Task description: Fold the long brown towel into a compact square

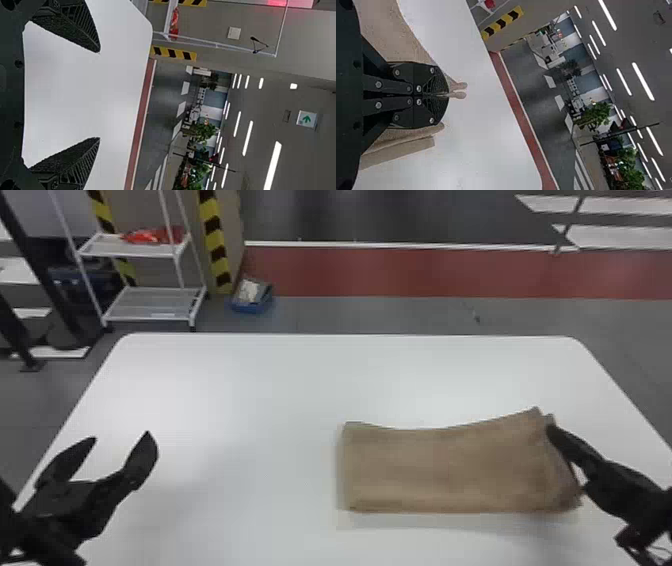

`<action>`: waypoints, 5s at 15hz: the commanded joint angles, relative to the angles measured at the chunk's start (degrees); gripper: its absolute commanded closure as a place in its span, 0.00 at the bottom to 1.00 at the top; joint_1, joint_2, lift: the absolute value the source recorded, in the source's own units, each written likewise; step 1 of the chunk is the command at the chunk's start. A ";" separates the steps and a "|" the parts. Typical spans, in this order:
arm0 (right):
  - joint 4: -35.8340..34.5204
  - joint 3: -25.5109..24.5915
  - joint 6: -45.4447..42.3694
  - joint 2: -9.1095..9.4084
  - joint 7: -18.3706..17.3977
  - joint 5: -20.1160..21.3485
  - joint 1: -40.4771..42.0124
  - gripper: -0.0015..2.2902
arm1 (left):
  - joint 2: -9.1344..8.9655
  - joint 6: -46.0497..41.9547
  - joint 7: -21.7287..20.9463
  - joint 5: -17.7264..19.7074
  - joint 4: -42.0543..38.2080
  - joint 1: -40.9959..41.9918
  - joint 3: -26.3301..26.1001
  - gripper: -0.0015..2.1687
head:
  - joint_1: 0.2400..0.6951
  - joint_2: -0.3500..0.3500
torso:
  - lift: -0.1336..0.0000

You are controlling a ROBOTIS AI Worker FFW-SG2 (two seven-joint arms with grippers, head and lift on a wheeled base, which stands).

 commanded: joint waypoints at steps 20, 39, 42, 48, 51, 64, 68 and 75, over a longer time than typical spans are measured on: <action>9.68 -3.28 9.55 -0.70 0.72 9.42 -6.71 0.10 | -0.15 0.18 -0.09 -0.03 0.10 0.53 -0.28 0.04 | 1.00 0.35 | 0.08; -5.44 -6.18 21.50 0.05 5.55 -3.41 -5.74 0.72 | -0.15 0.00 -0.09 -0.30 0.37 0.71 -0.19 0.04 | 1.00 0.39 | 0.08; -12.56 -0.46 25.19 0.05 5.46 -4.73 -4.86 0.72 | -0.15 0.00 -0.09 -0.30 0.19 0.80 -0.10 0.04 | 1.00 0.46 | 0.08; -15.19 15.71 22.55 0.05 3.09 0.63 -1.26 0.72 | -0.15 0.00 -0.09 -0.21 0.54 0.80 -0.01 0.04 | 1.00 0.69 | 0.08; -12.99 20.80 19.21 0.05 1.24 4.14 -1.17 0.72 | -0.15 0.00 -0.09 -0.21 0.81 0.71 -0.01 0.04 | 1.00 0.77 | 0.08; -10.18 33.29 15.70 0.05 -1.04 11.97 -0.38 0.01 | -0.15 -0.17 -0.18 -0.03 1.77 0.44 0.16 0.04 | 1.00 0.94 | 0.08; -10.01 32.93 13.94 0.05 -0.95 12.76 -0.82 0.33 | -0.15 -0.17 -0.44 -0.03 1.60 0.53 0.16 0.04 | 1.00 0.95 | 0.08; -7.63 35.66 22.38 0.05 0.10 17.77 -2.31 0.87 | -0.15 -0.17 -0.53 -0.03 1.25 0.80 0.16 0.04 | 1.00 0.94 | 0.08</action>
